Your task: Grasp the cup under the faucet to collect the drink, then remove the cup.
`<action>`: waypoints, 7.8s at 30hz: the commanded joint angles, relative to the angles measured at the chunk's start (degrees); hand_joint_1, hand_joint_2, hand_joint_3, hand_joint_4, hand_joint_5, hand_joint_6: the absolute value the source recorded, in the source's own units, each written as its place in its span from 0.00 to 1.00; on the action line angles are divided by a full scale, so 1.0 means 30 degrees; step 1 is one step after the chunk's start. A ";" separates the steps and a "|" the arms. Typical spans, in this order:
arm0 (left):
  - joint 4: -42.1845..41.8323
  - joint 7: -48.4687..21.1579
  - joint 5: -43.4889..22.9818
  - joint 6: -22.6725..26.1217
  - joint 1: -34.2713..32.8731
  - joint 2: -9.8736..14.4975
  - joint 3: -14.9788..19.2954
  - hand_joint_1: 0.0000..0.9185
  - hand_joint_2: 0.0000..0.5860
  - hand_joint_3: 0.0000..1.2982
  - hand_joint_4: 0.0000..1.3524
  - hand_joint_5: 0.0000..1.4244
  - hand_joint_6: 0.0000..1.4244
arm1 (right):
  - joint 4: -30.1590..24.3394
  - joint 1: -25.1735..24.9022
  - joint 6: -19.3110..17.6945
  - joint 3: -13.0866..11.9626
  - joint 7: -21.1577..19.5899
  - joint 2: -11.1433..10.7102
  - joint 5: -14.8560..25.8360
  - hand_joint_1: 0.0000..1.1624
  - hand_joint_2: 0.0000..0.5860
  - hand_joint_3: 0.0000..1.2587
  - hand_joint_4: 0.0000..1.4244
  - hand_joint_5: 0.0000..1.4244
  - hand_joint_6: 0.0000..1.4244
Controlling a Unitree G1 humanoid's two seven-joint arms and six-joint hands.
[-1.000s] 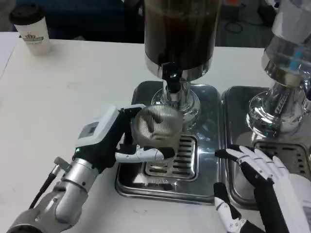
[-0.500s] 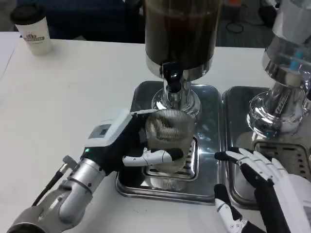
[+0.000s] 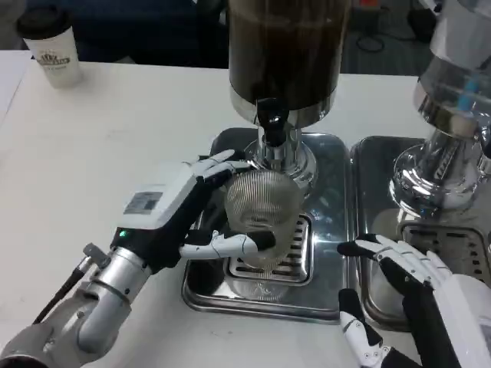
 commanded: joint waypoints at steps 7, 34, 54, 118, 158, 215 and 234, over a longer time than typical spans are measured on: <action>-0.3711 -0.0073 -0.1306 -0.0947 0.2314 0.1677 0.1898 0.09 0.06 0.20 0.07 0.13 0.07 | 0.0128 0.0136 -0.0286 0.0209 -0.0202 0.0179 0.0017 0.44 0.85 0.28 0.15 0.12 0.07; -1.2435 -2.5143 -2.8563 0.6633 0.2659 0.6284 0.8213 0.00 0.08 0.26 0.27 0.25 0.19 | 0.2188 -0.2539 -0.0551 -0.0044 -0.0067 0.0225 0.1303 0.44 0.85 0.28 0.15 0.12 0.08; -0.8122 -3.1691 -2.6564 1.5846 -0.3654 0.2674 1.0866 0.00 0.03 0.17 0.12 0.16 0.09 | 0.3121 -0.2302 -0.0562 0.0546 -0.1230 0.1012 0.1284 0.44 0.86 0.29 0.15 0.12 0.08; -0.4728 -3.3642 -1.9272 1.1990 -0.4117 -0.0028 0.9166 0.00 0.01 0.00 0.00 0.00 0.00 | 0.3521 -0.1728 -0.0341 0.1172 -0.2133 0.1563 0.1964 0.45 0.85 0.29 0.16 0.13 0.08; -0.4038 -3.0153 -1.4983 0.3090 -0.3475 0.1881 0.5284 0.00 0.01 0.03 0.00 0.00 0.00 | 0.3465 -0.2244 -0.0331 0.0359 -0.2031 0.1583 0.2865 0.44 0.85 0.29 0.16 0.13 0.08; -0.4196 -2.6876 -1.3196 0.0172 -0.3302 0.3069 0.3175 0.00 0.01 0.03 0.00 0.00 0.00 | 0.7366 -0.7305 -0.0689 -0.1563 0.4747 0.0833 1.1548 0.60 0.36 0.00 0.00 0.00 0.02; -0.4349 -2.6794 -1.3115 0.0233 -0.3196 0.3226 0.3341 0.00 0.01 0.03 0.00 0.00 0.00 | 0.9838 -1.0041 -0.0274 -0.1957 0.4627 0.1726 1.1751 0.64 0.35 0.00 0.00 0.00 0.02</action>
